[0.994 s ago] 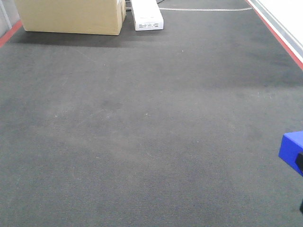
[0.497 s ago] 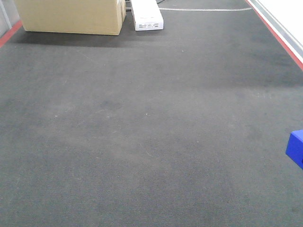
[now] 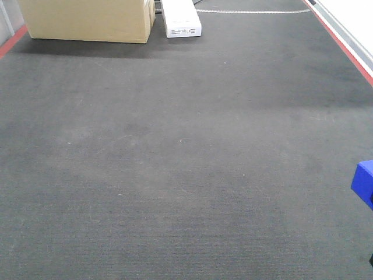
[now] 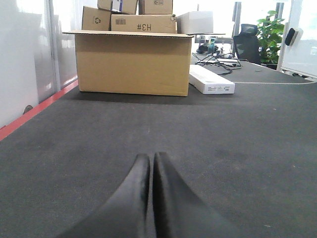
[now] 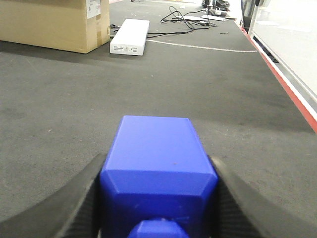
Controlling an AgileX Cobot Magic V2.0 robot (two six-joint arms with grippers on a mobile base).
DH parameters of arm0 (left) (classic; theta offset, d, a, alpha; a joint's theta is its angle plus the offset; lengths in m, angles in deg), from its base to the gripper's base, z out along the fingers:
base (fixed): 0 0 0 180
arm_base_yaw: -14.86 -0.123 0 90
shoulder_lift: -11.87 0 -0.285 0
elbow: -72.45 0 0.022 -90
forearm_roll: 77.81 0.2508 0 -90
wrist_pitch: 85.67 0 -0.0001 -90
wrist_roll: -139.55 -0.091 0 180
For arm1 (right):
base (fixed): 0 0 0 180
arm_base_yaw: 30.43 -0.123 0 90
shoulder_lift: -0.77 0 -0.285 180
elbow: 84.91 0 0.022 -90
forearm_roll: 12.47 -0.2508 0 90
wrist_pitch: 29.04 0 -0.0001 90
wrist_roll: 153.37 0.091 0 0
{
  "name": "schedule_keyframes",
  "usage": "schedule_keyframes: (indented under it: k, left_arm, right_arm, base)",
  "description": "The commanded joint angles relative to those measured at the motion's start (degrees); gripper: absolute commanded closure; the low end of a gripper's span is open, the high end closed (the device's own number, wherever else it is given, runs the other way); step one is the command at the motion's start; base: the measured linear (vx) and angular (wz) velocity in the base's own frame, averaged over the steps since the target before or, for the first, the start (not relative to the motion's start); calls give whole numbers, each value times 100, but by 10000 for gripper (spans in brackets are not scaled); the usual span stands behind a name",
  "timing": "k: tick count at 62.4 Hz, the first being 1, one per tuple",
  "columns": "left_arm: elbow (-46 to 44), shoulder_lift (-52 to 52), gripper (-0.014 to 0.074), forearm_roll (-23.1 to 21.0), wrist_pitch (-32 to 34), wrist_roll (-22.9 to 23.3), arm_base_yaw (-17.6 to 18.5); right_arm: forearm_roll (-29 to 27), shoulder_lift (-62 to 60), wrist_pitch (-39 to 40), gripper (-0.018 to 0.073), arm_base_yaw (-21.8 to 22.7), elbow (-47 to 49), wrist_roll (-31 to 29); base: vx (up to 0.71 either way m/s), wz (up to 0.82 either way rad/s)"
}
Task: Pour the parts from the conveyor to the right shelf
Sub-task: 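Drive away from the conveyor holding the block in the right gripper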
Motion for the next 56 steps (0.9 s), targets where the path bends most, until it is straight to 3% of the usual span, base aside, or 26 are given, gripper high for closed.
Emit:
schedule_keyframes:
  k: [1, 56]
  left_arm:
    - [174, -78, 603, -14, 438, 44, -12]
    - [174, -78, 603, -14, 438, 44, -12]
  right_arm:
    - [-8, 31, 477, 564, -4, 167, -34]
    - [-8, 31, 477, 564, -4, 167, -34]
  base:
    - [0, 0]
    - [-1, 0]
